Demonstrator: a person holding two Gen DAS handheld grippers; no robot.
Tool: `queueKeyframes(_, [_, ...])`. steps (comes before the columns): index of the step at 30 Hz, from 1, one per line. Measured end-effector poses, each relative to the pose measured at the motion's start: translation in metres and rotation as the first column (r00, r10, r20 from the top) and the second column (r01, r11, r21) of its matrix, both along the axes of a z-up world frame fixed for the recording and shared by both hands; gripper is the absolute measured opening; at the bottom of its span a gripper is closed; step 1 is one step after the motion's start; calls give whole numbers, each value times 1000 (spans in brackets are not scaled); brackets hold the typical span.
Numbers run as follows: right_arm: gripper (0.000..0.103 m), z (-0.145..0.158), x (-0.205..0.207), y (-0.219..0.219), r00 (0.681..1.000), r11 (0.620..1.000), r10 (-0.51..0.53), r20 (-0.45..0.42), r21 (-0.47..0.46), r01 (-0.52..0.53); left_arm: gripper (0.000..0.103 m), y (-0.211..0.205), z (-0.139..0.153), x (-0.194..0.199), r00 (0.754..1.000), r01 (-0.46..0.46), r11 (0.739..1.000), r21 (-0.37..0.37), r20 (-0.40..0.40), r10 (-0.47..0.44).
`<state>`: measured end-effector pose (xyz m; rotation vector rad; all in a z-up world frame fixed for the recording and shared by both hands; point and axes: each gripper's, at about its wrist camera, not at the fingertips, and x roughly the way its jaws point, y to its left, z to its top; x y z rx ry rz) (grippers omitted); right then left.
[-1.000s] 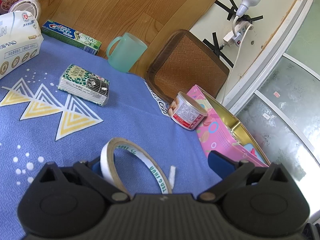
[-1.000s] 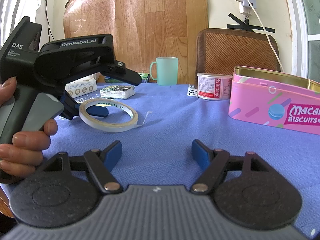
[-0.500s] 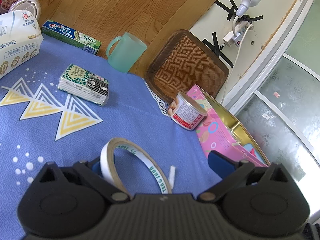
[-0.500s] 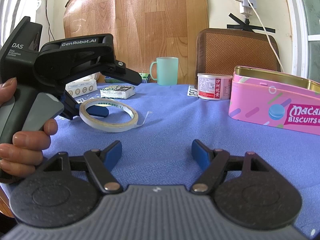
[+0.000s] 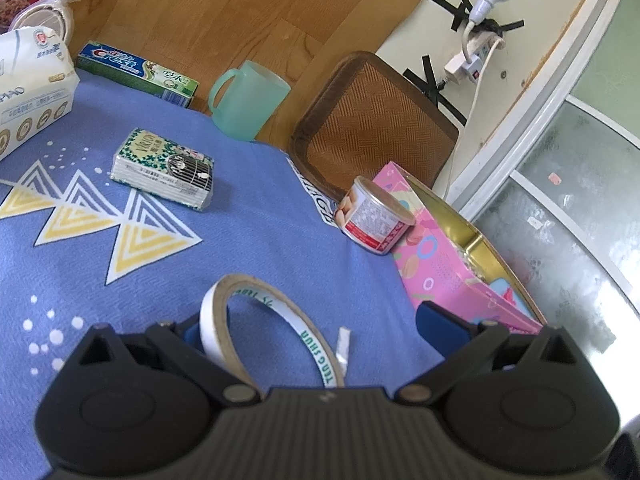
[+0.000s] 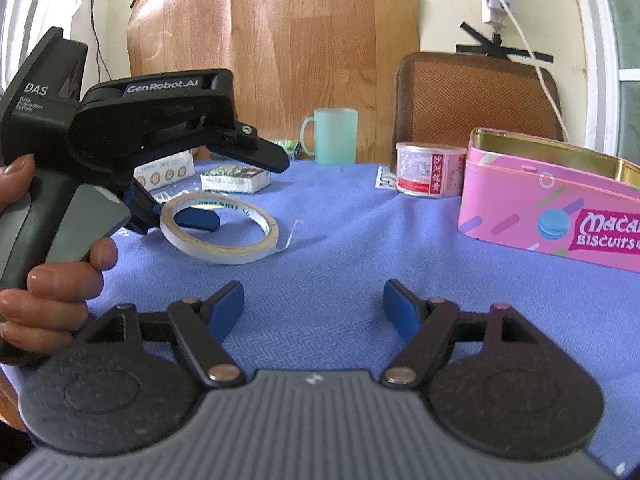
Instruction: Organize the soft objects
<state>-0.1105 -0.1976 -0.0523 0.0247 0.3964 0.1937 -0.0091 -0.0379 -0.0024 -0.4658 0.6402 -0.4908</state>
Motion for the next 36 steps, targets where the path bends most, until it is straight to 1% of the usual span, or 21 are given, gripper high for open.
queueKeyframes(4, [78,12,8,-4,998,1000,-2,-58,-8,2,103,13,9,-3,1000,-10,1000,15,-4,10])
queueKeyframes(7, [78,17,19,-8,998,1000,10,-70,-5,-10,103,24,21,-3,1000,-17,999,27,25,16])
queueKeyframes(9, [79,20,29,-11,996,1000,29,-85,5,-28,103,29,30,-2,999,-22,999,42,43,21])
queueKeyframes(11, [79,22,40,-10,991,998,62,-115,20,-61,102,30,34,2,999,-22,998,56,41,20])
queueKeyframes(13, [79,24,46,-6,988,995,95,-125,36,-91,101,32,33,4,999,-24,997,75,35,22])
queueKeyframes(15, [79,27,45,2,983,990,138,-125,49,-132,98,30,30,6,999,-40,991,129,10,39])
queueKeyframes(17, [79,26,44,12,974,983,183,-132,47,-179,96,31,24,8,998,-48,983,178,-35,55])
queueKeyframes(18, [79,26,44,18,970,980,198,-138,40,-194,96,30,22,9,997,-49,980,191,-55,60])
queueKeyframes(20, [80,22,44,26,962,974,226,-151,23,-225,92,30,19,9,995,-48,974,222,-78,67])
queueKeyframes(21, [84,20,43,29,962,973,229,-152,8,-231,91,28,18,8,995,-48,969,244,-79,69])
queueKeyframes(23, [84,19,42,36,964,973,223,-142,-36,-230,91,26,17,4,996,-45,959,281,-64,65])
queueKeyframes(25, [84,19,43,37,966,974,216,-143,-38,-223,91,22,16,2,997,-44,947,319,-51,63])
queueKeyframes(26, [84,20,44,36,959,966,247,-138,-38,-254,91,20,15,1,997,-46,942,334,-45,64])
queueKeyframes(27, [84,20,44,35,961,968,241,-137,-35,-248,91,17,15,1,997,-48,937,347,-40,66])
queueKeyframes(31, [82,19,44,35,969,974,216,-121,-34,-222,91,14,15,-1,997,-51,925,375,-33,69])
queueKeyframes(36, [80,19,46,31,980,986,161,-113,-13,-164,91,14,16,-2,997,-52,921,385,-34,71])
